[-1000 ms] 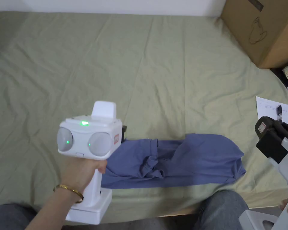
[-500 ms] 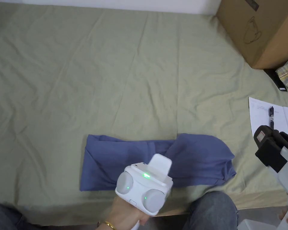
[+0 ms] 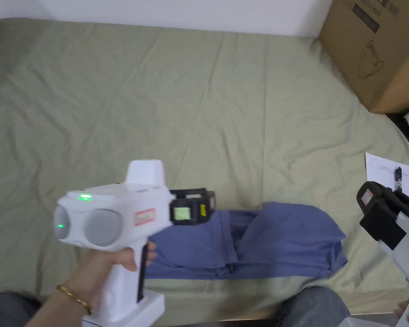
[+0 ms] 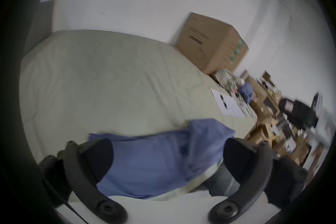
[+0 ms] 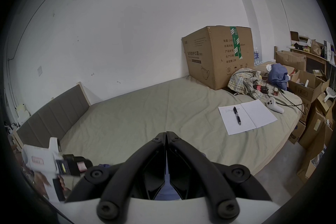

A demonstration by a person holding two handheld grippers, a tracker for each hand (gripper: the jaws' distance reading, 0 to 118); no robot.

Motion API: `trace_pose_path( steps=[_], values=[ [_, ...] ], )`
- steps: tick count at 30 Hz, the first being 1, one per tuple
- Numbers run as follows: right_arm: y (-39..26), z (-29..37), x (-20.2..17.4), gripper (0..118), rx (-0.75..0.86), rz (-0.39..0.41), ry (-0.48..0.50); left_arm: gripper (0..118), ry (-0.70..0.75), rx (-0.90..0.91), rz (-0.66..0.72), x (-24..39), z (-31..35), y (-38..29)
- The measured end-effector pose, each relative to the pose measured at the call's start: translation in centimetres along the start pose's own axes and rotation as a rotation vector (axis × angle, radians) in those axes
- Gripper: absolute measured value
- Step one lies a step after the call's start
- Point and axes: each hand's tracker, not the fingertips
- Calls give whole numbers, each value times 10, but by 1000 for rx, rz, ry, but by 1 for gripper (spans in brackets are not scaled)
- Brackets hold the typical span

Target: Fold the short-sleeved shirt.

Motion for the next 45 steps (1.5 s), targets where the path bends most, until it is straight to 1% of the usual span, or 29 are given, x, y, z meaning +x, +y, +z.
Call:
trace_pose_path(
  steps=[2,4,5,6,8,12,14,15,16,17,18,19,20,21,23,24,26,28,30,31,35,37,40,41,43,45],
  values=[
    [-1,0,-6,0,-10,12,10,118,32,-46,90,-42,-2,4],
    [-2,2,-11,0,-28,37,14,118,3,-83,259,-82,-1,-3],
    [-3,3,-13,0,-30,40,14,118,17,-120,334,-100,-3,-8],
    [-4,4,-14,0,-34,41,13,118,16,-138,386,-114,-5,-15],
    [-4,4,-13,0,-42,33,8,116,-30,-145,448,-140,-8,-33],
    [-4,1,-9,0,-46,26,-7,115,-124,-189,567,-159,-25,-53],
    [-2,1,-8,0,-42,21,-10,108,-161,-199,618,-161,-34,-59],
    [-1,1,-8,0,-39,23,-10,99,-156,-208,622,-135,-26,-53],
    [0,1,-8,0,-39,26,-13,78,-156,-213,612,-130,-29,-54],
    [0,1,-8,0,-38,27,-15,64,-154,-217,607,-125,-31,-55],
    [0,1,-7,0,-37,27,-14,53,-129,-248,575,-119,-36,-56],
    [1,1,-6,0,-38,25,-14,35,-74,-271,522,-106,-38,-54],
    [1,1,-6,0,-39,23,-14,19,-42,-274,487,-101,-39,-54],
    [0,1,-6,0,-41,22,-17,16,-9,-278,471,-97,-40,-52],
    [0,2,-5,0,-43,22,-17,13,22,-302,545,-103,-41,-46],
    [1,2,-5,0,-43,23,-17,12,41,-302,549,-99,-39,-42],
    [1,2,-6,0,-44,30,-18,11,67,-296,509,-87,-30,-30],
    [3,2,-6,0,-42,31,-16,11,79,-298,498,-71,-19,-14],
    [4,4,-5,0,-36,22,-4,11,117,-296,490,-70,-7,-5],
    [3,5,-5,0,-34,19,-3,11,165,-290,474,-89,-6,-7],
    [-2,5,-2,0,-40,6,-9,11,331,-261,390,-116,35,14],
    [-6,5,-2,0,-46,-4,-9,11,459,-234,312,-123,57,26],
    [-11,1,-1,0,-65,-17,1,11,696,-197,185,-119,80,41],
    [-13,-1,-2,0,-71,-16,2,11,737,-185,127,-114,84,44],
    [-15,-3,-4,0,-79,-10,4,11,760,-167,50,-92,90,48],
    [-16,-5,-5,0,-84,-15,11,11,690,-144,28,-68,90,51]
  ],
)
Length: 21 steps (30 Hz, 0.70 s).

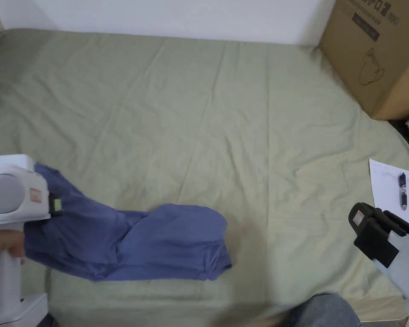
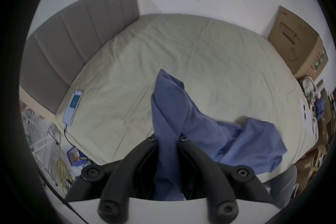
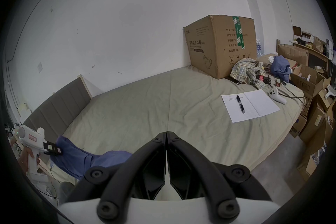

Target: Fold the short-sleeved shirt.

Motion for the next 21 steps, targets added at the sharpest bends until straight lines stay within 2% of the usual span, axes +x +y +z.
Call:
trace_pose_path(
  steps=[8,13,15,18,19,21],
  values=[
    [4,6,-5,0,23,-17,8,11,-245,13,-194,118,23,-13],
    [4,15,3,0,37,-38,-13,11,-286,-93,-273,189,-16,-36],
    [4,18,6,0,40,-49,-29,16,-294,-163,-300,212,-42,-48],
    [4,22,12,0,44,-53,-43,54,-367,-260,-261,231,-71,-64],
    [3,23,12,0,46,-53,-50,74,-413,-274,-246,235,-78,-68],
    [4,24,12,0,50,-45,-59,98,-458,-277,-261,237,-82,-70]
  ],
)
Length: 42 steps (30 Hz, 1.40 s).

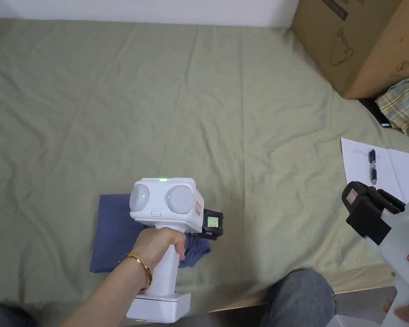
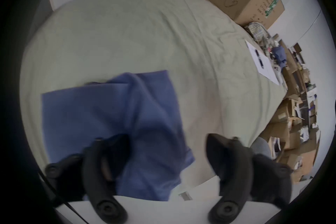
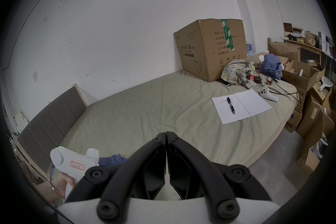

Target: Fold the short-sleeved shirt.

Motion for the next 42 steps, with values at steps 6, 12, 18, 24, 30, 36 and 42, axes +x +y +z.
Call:
trace_pose_path(
  steps=[6,12,18,24,30,36,42],
  values=[
    [1,-2,-4,0,1,-9,10,73,-98,242,74,-29,69,15],
    [1,-8,-9,0,-7,1,35,0,112,377,123,-51,78,21],
    [-4,-11,-6,0,-27,-6,29,0,47,227,66,-20,26,-19],
    [-6,-8,5,0,-45,-5,-1,0,169,184,-111,21,-16,-40],
    [0,-7,-3,0,-31,18,-3,0,125,173,-59,21,-8,-26],
    [6,-23,-42,0,-10,131,62,0,41,495,-72,-9,89,-24],
    [-5,-59,-106,0,-19,157,204,0,208,744,-72,-43,179,-47]
  ],
)
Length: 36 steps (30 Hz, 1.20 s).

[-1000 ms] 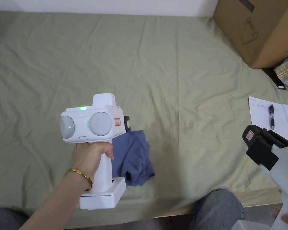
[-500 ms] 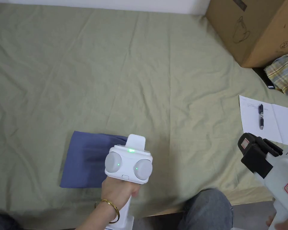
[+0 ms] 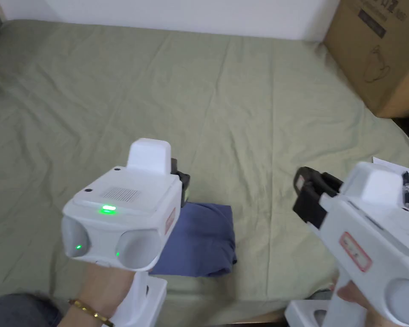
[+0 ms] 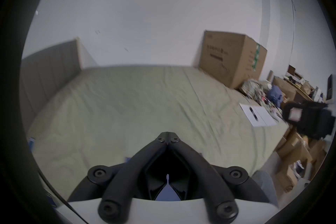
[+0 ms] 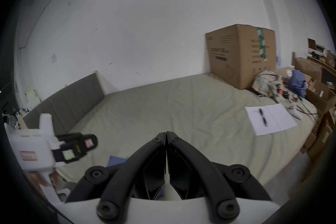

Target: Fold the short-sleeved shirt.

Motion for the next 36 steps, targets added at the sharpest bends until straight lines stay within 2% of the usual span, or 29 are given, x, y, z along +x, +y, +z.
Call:
trace_pose_path(
  steps=[5,9,13,15,17,18,20,21,22,23,25,27,31,36],
  values=[
    [-29,-59,-51,0,-105,51,85,0,106,57,-2,-29,32,-4],
    [-76,-103,-81,0,-224,104,85,0,141,39,38,-48,38,-16],
    [-124,-133,-91,0,-397,102,58,0,165,6,75,-63,35,-26],
    [-145,-142,-94,0,-471,161,25,0,174,-10,92,-71,30,-32],
    [-159,-144,-95,0,-465,217,23,0,179,-25,103,-76,27,-34],
    [-160,-144,-95,0,-454,197,27,0,177,-30,108,-79,25,-34],
    [-155,-147,-94,0,-458,158,16,12,155,-43,130,-85,20,-32],
    [-150,-142,-98,0,-465,134,16,25,142,-45,134,-89,17,-30],
    [-149,-142,-98,0,-469,122,18,57,122,-44,142,-94,12,-27],
    [-149,-141,-99,0,-469,125,19,81,85,-60,165,-101,5,-24],
    [-147,-137,-103,0,-463,138,19,118,28,-105,226,-115,-11,-19],
    [-146,-135,-106,0,-460,157,20,118,-109,-138,292,-131,-28,-15],
    [-146,-141,-95,0,-470,128,23,118,-327,-428,378,-157,-84,-29],
    [-143,-140,-94,0,-474,118,32,118,-486,-715,513,-161,-139,-83]
  ],
)
